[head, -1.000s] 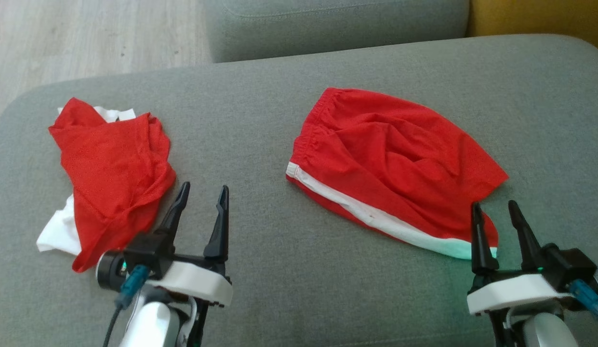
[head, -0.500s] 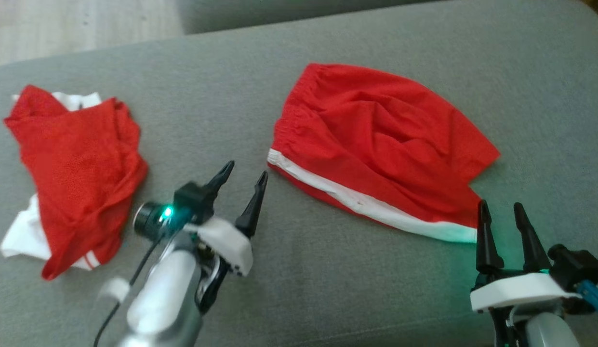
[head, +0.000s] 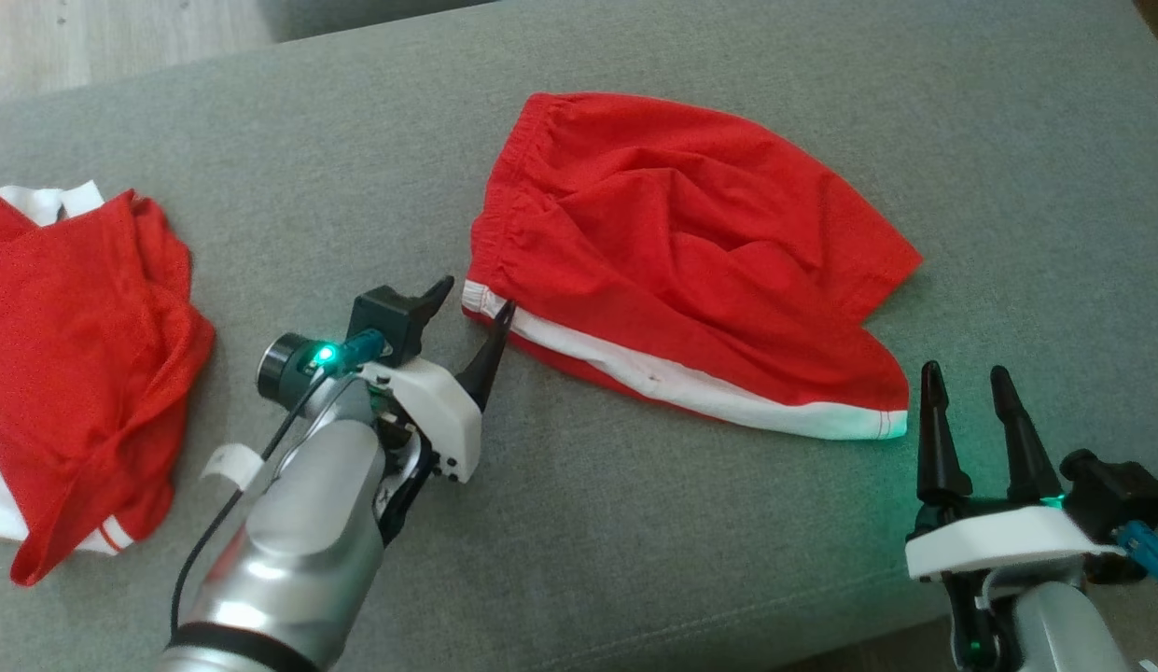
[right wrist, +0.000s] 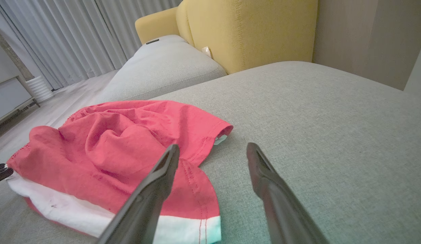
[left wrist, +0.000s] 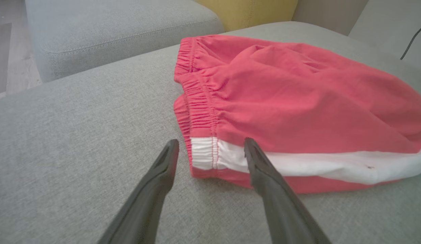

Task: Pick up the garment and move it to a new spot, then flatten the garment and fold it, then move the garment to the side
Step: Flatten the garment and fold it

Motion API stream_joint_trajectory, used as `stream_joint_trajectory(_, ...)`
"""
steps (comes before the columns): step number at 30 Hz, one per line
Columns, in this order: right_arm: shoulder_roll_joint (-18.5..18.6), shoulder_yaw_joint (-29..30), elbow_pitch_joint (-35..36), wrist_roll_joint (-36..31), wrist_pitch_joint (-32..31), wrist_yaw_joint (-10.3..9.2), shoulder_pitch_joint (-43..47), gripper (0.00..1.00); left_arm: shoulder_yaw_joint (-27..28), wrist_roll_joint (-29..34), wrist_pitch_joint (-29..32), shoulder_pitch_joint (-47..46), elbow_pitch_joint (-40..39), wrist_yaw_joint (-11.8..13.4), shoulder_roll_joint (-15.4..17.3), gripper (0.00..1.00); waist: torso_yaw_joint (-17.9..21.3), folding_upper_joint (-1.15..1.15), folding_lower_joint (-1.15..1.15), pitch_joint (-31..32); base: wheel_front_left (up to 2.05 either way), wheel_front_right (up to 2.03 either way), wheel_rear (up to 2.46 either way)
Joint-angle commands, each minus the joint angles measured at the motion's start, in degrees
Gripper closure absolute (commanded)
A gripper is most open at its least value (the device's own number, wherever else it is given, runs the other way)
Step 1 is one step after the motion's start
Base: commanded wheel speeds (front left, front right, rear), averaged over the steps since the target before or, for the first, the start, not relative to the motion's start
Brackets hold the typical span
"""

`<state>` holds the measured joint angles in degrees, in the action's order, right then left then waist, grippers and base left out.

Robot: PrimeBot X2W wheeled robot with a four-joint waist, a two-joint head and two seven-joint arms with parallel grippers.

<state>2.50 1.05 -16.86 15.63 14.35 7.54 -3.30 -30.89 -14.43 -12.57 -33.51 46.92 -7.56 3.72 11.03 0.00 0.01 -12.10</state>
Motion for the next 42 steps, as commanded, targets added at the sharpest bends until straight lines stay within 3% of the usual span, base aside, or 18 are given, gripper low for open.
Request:
stream_joint_trajectory(1,0.38,-1.44,1.85,0.27,0.64,-0.05,-1.83,0.00,1.20,0.55,-0.78,-2.93,-0.73,0.09,1.42,0.00,0.20,0.00,-0.01,-0.14,0.00,0.00,0.00)
stream_joint_trajectory(5,0.38,-1.68,1.88,0.59,0.64,-0.05,-1.89,0.00,0.47,-0.10,-1.44,-4.05,1.65,0.09,1.30,0.00,0.61,0.00,-0.01,-0.34,0.00,0.00,0.00)
stream_joint_trajectory(6,0.38,-1.79,1.74,0.63,0.64,-0.05,-1.84,0.00,-0.63,-0.93,-1.55,-4.41,2.62,0.09,1.11,0.54,0.78,0.00,-0.01,-0.39,0.00,0.00,0.00)
stream_joint_trajectory(7,0.38,-1.82,1.66,0.63,0.64,-0.05,-1.83,0.00,-1.34,-1.27,-1.60,-4.55,2.99,0.09,1.07,1.00,0.86,0.00,-0.01,-0.38,0.00,0.00,0.00)
stream_joint_trajectory(14,0.38,-1.86,-0.02,-0.01,0.64,-0.05,-0.86,0.00,-2.73,-3.14,-2.27,-4.56,2.67,0.10,1.51,1.00,0.57,0.00,-0.01,-0.13,0.00,0.00,0.00)
stream_joint_trajectory(26,0.38,-3.40,-10.08,1.45,-1.03,-0.05,-0.54,0.00,-0.56,-2.86,-2.41,-0.24,-4.43,2.03,0.91,1.00,-1.65,0.00,-0.01,0.61,0.00,0.00,0.00)
stream_joint_trajectory(42,0.38,-9.64,-15.64,5.86,-0.74,-0.05,-5.01,0.00,-1.08,-7.96,0.57,-4.13,2.44,0.23,3.10,1.00,0.52,0.00,-0.01,2.34,0.00,0.00,0.00)
